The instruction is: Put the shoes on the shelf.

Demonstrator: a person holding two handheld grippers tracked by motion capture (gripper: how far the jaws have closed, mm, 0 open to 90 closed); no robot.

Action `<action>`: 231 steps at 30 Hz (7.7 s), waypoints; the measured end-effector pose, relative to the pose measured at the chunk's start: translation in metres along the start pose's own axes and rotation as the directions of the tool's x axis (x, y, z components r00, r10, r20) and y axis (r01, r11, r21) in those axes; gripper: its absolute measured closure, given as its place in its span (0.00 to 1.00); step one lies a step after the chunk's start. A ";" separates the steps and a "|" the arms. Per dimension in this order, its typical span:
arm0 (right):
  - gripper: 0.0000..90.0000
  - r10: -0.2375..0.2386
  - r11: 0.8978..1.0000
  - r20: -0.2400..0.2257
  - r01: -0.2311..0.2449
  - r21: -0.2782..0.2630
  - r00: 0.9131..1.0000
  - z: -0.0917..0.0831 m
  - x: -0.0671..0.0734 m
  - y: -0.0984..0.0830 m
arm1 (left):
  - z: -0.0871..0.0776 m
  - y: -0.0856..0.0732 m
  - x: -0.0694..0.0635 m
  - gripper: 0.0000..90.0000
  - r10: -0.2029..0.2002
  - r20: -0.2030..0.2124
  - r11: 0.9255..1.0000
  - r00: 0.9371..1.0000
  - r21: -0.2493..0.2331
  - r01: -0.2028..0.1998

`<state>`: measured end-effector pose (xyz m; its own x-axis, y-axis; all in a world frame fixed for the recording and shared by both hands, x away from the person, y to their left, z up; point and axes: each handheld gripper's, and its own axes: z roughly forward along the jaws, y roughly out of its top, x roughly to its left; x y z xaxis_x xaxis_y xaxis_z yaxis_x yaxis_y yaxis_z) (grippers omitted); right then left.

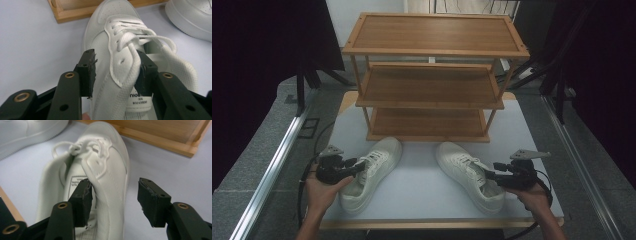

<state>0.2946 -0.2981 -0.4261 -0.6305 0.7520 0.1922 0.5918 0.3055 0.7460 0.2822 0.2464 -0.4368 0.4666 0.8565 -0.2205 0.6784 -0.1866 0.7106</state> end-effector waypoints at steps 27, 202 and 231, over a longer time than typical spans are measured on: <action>0.65 -0.109 0.979 0.081 0.093 0.181 0.991 0.042 0.006 0.025 | 0.017 0.002 0.004 0.72 -0.019 -0.028 0.999 0.999 0.038 0.020; 0.61 0.598 0.688 -0.029 -0.532 -0.494 0.801 0.060 0.010 0.228 | 0.084 0.231 -0.070 0.57 -0.406 0.301 0.723 0.863 -0.472 0.505; 0.64 0.322 0.839 0.041 -0.265 -0.474 0.946 0.017 0.029 0.211 | 0.044 0.200 -0.072 0.63 -0.221 0.287 0.819 0.932 -0.465 0.337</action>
<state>0.4093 -0.2022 -0.2739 -0.3858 0.8333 0.3959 0.4257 -0.2199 0.8777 0.4097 0.1261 -0.3082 0.4477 0.7016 -0.5544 0.4492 0.3596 0.8179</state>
